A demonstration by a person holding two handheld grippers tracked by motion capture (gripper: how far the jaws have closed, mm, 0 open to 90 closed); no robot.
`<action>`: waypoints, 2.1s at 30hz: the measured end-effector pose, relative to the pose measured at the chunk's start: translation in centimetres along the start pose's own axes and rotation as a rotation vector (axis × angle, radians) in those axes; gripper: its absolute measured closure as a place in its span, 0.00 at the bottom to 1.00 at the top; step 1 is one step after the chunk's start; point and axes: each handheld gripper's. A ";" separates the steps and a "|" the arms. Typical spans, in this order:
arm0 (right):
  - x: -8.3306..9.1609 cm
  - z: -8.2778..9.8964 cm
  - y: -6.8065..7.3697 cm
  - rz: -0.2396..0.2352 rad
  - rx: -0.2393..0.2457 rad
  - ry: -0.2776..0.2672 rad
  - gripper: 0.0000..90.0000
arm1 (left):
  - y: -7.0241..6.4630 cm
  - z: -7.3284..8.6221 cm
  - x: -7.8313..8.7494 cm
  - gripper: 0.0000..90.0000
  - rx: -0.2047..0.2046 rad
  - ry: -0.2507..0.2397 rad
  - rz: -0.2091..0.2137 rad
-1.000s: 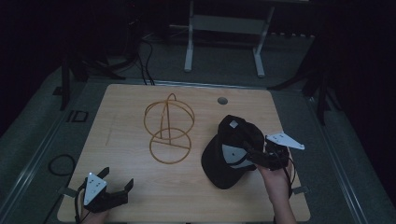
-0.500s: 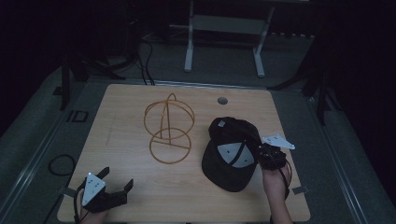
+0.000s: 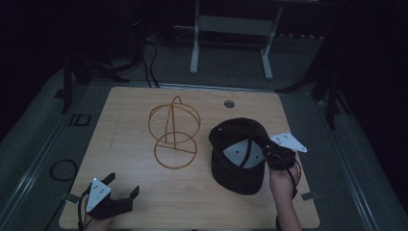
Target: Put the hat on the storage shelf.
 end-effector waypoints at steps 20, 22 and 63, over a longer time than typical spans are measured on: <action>6.4 -4.5 0.5 -0.085 0.102 -0.198 0.97 | -4.8 -2.2 0.5 0.04 0.015 -0.021 0.124; 6.9 -4.8 0.7 -0.112 0.099 -0.211 0.97 | -5.5 -2.9 0.1 0.02 0.043 0.003 0.166; 10.2 -5.5 5.6 -0.424 0.212 -0.304 0.97 | -14.8 -9.3 -4.7 0.28 -0.059 0.002 0.447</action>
Point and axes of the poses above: each handheld gripper's, and its own axes: x roughly backward along the jaws, z roughly out of its underside, y roughly to its left, and after that the axes turned 7 degrees about x, right-handed
